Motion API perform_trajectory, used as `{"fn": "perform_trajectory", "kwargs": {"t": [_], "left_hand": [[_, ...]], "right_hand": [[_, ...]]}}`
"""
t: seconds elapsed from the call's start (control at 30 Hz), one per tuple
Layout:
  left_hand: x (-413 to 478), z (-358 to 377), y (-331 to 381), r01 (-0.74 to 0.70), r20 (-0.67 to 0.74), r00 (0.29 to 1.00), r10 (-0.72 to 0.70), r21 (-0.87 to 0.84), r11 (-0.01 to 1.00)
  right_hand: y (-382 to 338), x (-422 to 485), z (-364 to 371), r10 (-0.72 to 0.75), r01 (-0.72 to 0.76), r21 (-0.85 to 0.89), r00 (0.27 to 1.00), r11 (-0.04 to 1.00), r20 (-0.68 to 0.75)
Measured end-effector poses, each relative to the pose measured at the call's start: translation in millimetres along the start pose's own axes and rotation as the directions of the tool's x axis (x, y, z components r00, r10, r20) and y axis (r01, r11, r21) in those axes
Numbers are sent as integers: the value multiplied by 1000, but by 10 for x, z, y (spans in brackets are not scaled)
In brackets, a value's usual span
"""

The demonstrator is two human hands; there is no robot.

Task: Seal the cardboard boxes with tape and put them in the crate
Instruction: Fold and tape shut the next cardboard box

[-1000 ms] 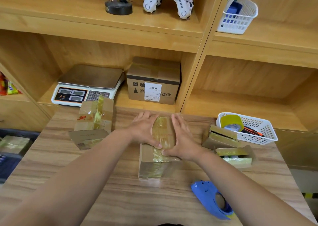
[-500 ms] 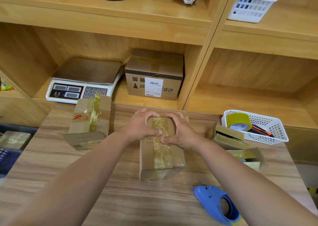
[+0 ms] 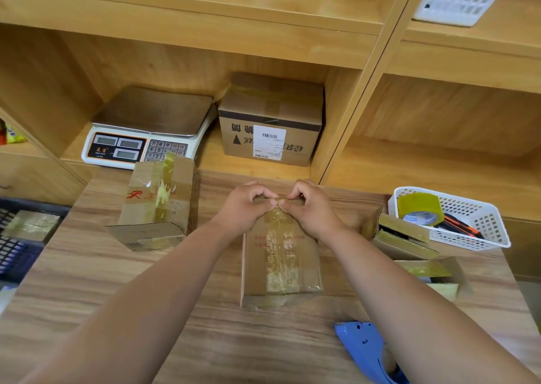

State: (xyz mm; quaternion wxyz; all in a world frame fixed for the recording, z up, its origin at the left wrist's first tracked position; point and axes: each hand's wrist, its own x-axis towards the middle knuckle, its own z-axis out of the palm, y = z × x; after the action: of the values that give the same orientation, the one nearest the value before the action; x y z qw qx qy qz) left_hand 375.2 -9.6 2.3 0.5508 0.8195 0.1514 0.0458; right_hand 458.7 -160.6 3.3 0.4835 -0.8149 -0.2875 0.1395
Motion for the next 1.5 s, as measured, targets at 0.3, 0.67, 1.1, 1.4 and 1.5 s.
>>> {"fn": "perform_trajectory", "kwargs": {"t": [0.3, 0.67, 1.1, 1.4, 1.5], "left_hand": [[7, -11, -37, -13, 10, 1000, 13, -74, 997], [-62, -16, -11, 19, 34, 999, -16, -77, 997], [-72, -38, 2, 15, 39, 999, -16, 15, 1000], [-69, 6, -11, 87, 33, 996, -85, -75, 993], [-86, 4, -4, 84, 42, 996, -80, -130, 988]], "right_hand": [[-27, -84, -181, 161, -85, -234, 930, 969, 329], [13, -160, -194, 94, -91, -24, 971, 996, 219], [-22, -34, -93, 140, -80, -229, 956, 970, 258], [-49, -25, 38, 138, -137, -28, 989, 990, 58], [-52, -3, 70, 123, -124, 3, 992, 992, 31]]}}
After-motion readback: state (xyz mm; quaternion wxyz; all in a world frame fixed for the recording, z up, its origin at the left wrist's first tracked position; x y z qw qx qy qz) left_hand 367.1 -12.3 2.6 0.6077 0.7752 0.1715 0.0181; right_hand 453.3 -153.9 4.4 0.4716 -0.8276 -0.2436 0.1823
